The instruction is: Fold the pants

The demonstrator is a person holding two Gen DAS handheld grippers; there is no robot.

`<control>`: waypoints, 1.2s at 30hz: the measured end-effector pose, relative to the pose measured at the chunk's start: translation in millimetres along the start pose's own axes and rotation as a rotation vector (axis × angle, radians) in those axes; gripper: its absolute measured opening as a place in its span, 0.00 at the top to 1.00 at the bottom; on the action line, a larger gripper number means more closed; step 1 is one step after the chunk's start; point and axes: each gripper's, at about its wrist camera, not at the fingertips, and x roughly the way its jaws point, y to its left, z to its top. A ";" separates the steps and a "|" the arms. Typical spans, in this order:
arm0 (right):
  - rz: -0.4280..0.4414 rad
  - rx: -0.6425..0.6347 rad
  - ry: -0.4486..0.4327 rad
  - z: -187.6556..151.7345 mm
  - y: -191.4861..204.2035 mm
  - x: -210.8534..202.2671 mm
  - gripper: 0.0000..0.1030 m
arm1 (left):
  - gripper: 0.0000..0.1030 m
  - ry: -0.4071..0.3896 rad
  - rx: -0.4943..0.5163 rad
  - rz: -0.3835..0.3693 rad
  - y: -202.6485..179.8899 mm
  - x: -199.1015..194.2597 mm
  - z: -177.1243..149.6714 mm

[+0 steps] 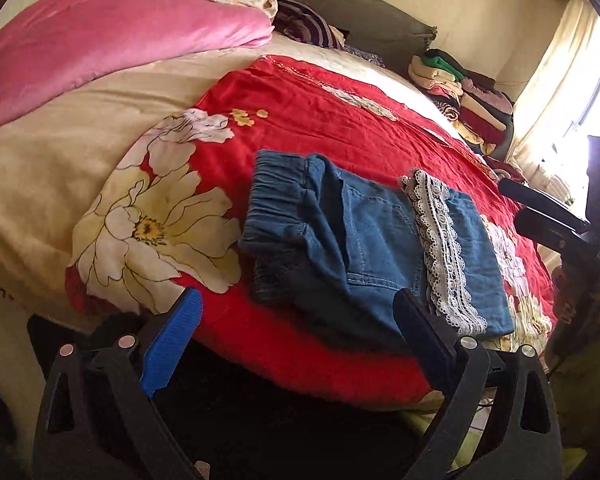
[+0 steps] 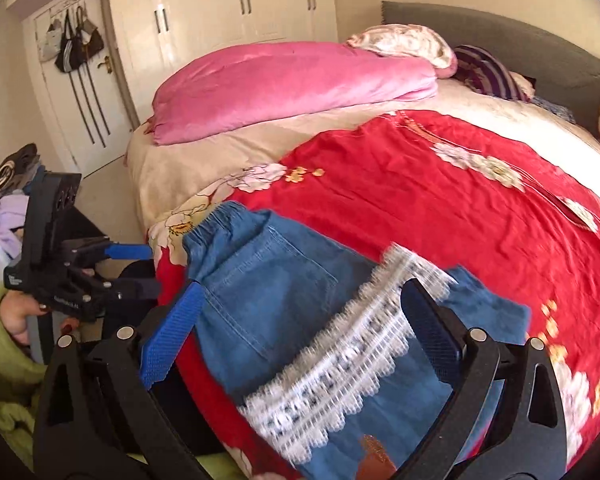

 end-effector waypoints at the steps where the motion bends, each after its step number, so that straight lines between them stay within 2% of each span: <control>1: 0.010 -0.015 0.009 5.9 3.9 7.0 0.09 | 0.07 0.003 -0.006 -0.006 1.3 1.5 -0.5; 7: 0.052 -0.091 0.039 33.7 18.4 38.4 0.09 | 0.09 0.006 -0.024 -0.058 1.3 8.0 -3.7; 9: 0.059 -0.118 0.059 43.8 22.7 53.1 0.09 | 0.19 0.001 -0.024 -0.073 -2.1 9.0 -4.1; 10: 0.068 -0.128 0.067 47.8 24.5 58.9 0.09 | 0.32 0.004 -0.026 -0.095 -3.5 11.0 -3.9; 12: 0.095 -0.153 0.101 55.9 29.6 76.4 0.09 | 0.34 0.021 -0.029 -0.113 -5.4 16.0 -4.6; 16: 0.155 -0.165 0.168 62.5 36.9 109.2 0.09 | 0.41 0.069 -0.030 -0.096 -5.5 32.5 -8.4; 20: 0.191 -0.177 0.241 65.6 44.6 144.1 0.09 | 0.42 0.102 -0.048 -0.092 -0.5 48.0 -13.2; 26: 0.258 -0.192 0.349 64.9 55.4 187.9 0.09 | 0.42 0.101 -0.054 -0.107 2.3 50.0 -14.7; 27: 0.277 -0.193 0.367 61.7 57.1 194.4 0.14 | 0.42 0.102 -0.054 -0.109 2.7 50.4 -14.3; 28: 0.299 -0.189 0.384 59.4 57.6 199.2 0.34 | 0.42 0.102 -0.055 -0.110 2.8 50.5 -14.2; 29: 0.331 -0.177 0.403 56.3 57.2 203.6 0.45 | 0.40 0.103 -0.058 -0.113 3.1 50.3 -14.2; 31: 0.352 -0.153 0.384 55.4 51.8 198.3 0.63 | 0.38 0.103 -0.067 -0.125 3.4 47.7 -14.9; 33: 0.377 -0.129 0.347 59.6 42.3 183.6 0.72 | 0.35 0.095 -0.075 -0.149 3.0 42.6 -13.8; 34: 0.403 -0.107 0.314 61.8 35.2 171.8 0.73 | 0.32 0.090 -0.074 -0.160 2.2 40.8 -11.9; 36: 0.422 -0.084 0.248 64.5 21.9 146.3 0.74 | 0.31 0.078 -0.065 -0.168 -1.8 36.4 -8.8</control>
